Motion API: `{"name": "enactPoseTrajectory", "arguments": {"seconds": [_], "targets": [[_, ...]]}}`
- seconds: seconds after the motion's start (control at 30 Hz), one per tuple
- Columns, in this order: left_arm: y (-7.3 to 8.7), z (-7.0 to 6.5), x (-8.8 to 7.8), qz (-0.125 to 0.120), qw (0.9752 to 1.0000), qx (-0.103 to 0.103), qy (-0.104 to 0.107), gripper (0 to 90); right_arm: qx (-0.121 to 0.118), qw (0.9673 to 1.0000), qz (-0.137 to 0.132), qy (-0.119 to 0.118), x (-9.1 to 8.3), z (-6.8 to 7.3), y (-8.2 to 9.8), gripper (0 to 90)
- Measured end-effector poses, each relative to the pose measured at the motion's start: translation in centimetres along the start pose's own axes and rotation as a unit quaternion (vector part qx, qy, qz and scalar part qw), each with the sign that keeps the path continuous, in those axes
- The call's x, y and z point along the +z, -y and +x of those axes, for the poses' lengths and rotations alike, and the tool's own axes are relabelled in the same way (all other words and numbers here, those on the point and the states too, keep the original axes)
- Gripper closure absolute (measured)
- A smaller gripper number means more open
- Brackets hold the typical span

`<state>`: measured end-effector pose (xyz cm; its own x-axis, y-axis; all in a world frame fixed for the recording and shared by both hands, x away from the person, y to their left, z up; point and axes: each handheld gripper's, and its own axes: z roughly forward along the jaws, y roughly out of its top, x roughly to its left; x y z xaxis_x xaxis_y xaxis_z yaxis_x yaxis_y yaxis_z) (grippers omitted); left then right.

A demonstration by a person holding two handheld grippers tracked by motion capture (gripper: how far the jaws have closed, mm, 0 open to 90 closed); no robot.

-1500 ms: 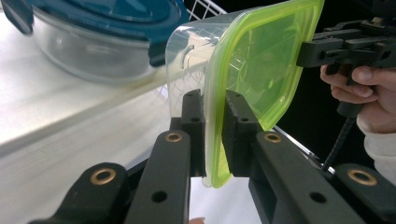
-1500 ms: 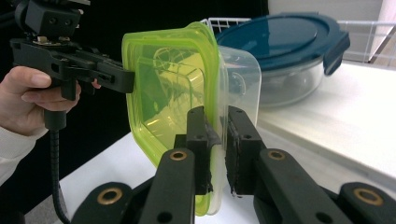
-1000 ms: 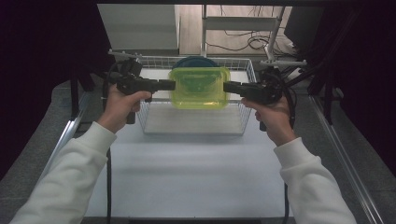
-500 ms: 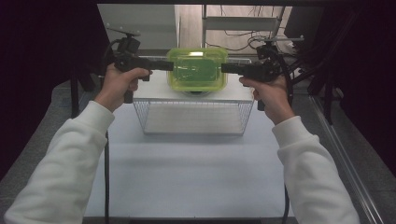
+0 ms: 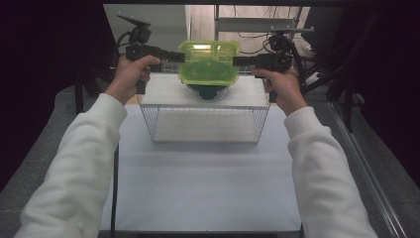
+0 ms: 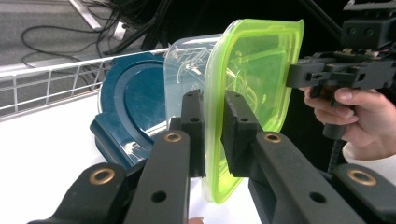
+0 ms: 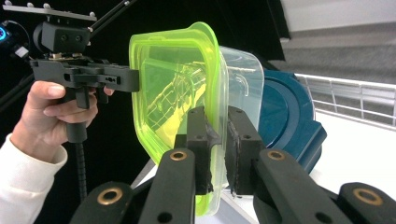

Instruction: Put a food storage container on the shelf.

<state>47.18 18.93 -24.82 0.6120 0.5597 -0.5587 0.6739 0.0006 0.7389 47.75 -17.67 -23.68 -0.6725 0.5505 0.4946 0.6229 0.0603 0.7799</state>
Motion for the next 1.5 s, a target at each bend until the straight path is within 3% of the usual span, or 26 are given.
{"name": "enactPoseTrajectory", "arguments": {"seconds": [0.33, 0.5, 0.57, 0.8, 0.97, 1.27, 1.43, 1.5], "targets": [[-0.5, 2.0, 0.8, 0.001, 0.9987, -0.049, 0.012, 81.0, 0.047, 0.9987, 0.014, -0.011, 1.4, -2.1, -0.7, 79.6], [-0.7, 3.3, 1.3, -0.001, 0.9951, -0.092, 0.037, 80.3, 0.074, 0.9969, 0.024, -0.011, 1.9, -2.8, -1.4, 78.6], [-0.7, 3.7, 1.4, -0.002, 0.9941, -0.100, 0.041, 80.0, 0.090, 0.9956, 0.025, -0.011, 2.1, -3.1, -1.6, 78.1], [-0.8, 4.4, 2.0, -0.008, 0.9909, -0.128, 0.043, 78.1, 0.120, 0.9923, 0.028, -0.006, 3.0, -4.2, -1.9, 75.4], [-0.8, 5.2, 2.4, -0.011, 0.9868, -0.154, 0.048, 76.7, 0.138, 0.9900, 0.026, -0.010, 3.5, -5.0, -1.8, 73.2], [-0.6, 6.3, 2.9, -0.017, 0.9823, -0.175, 0.064, 74.5, 0.160, 0.9867, 0.020, -0.017, 4.0, -5.6, -1.7, 70.7], [-0.7, 6.3, 2.9, -0.017, 0.9834, -0.170, 0.061, 73.3, 0.153, 0.9880, 0.018, -0.011, 4.0, -5.5, -1.6, 69.7], [-0.7, 6.3, 2.8, -0.020, 0.9844, -0.165, 0.057, 68.2, 0.148, 0.9888, 0.017, -0.009, 4.1, -5.3, -1.5, 69.0]]}}
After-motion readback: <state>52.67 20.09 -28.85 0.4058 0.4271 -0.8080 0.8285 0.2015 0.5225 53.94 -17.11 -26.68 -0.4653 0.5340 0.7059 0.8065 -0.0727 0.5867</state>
